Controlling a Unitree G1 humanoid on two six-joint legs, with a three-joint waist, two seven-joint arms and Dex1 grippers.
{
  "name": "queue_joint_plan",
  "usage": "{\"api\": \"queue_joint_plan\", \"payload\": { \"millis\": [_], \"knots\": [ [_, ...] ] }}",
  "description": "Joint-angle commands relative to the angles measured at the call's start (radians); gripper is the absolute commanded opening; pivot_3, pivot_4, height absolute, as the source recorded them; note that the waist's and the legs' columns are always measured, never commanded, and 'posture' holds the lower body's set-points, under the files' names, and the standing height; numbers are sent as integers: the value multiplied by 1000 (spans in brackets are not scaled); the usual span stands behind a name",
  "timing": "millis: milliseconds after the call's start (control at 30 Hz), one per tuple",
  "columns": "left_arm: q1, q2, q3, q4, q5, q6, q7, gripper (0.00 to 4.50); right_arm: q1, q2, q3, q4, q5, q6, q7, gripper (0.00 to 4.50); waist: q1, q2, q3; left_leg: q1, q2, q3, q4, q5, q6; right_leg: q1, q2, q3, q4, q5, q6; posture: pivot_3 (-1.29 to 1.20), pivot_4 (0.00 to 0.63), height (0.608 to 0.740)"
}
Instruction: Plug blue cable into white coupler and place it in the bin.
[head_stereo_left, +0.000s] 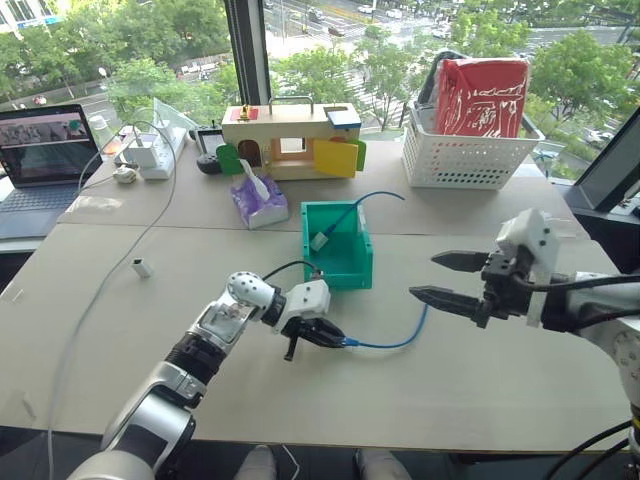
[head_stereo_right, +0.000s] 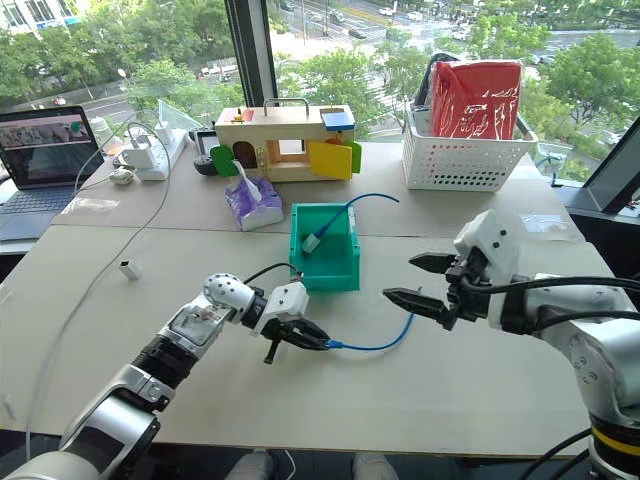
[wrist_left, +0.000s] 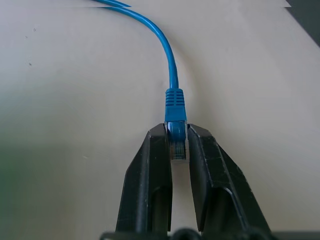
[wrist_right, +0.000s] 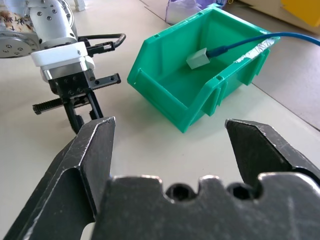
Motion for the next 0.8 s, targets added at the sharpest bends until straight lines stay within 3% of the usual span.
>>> {"api": "queue_joint_plan", "payload": {
  "millis": [33,100,200,333,433,500,700,800],
  "knots": [
    [-34,-58,85,-79,-108,44,33,81,120,-60,-226,-115,242,232,-13,4083,10,0,0,0,0,0,0,0,0,0,0,0,0,0,0,0,150,740],
    [-35,-73,89,-105,-117,42,35,81,209,-62,-320,-149,380,311,-47,4083,16,-1,0,-1,0,0,0,0,1,0,0,-1,-1,0,0,0,150,740],
    [-38,-95,92,-137,-126,47,52,81,355,1,-376,-187,575,296,-220,4083,16,-1,0,-1,0,0,0,-1,2,1,0,-1,-1,0,0,0,150,740],
    [-54,-142,101,-166,-130,37,105,81,550,44,-267,-275,868,100,-527,4083,13,-1,0,0,0,0,1,-1,2,2,0,-1,0,0,0,0,150,740],
    [-57,-154,95,-170,-119,23,119,81,587,22,-197,-281,976,-48,-721,4083,0,-1,0,0,0,0,2,0,2,2,0,0,0,-4,7,0,150,740],
    [-51,-162,82,-181,-103,-2,132,81,545,66,-120,-239,1061,-204,-914,4083,-6,-2,-1,0,0,1,3,0,2,2,0,0,0,-4,8,0,150,740],
    [-40,-187,57,-138,-26,-82,223,81,451,246,101,-213,1094,-481,-1253,4083,-8,-2,-1,0,0,0,3,0,3,2,1,0,-1,-4,8,0,150,740],
    [-30,-188,58,-164,-46,-51,219,81,449,300,163,-216,1028,-522,-1320,4083,-8,-1,-1,0,0,0,1,0,3,1,0,1,-1,-3,7,0,150,740]
  ]
}}
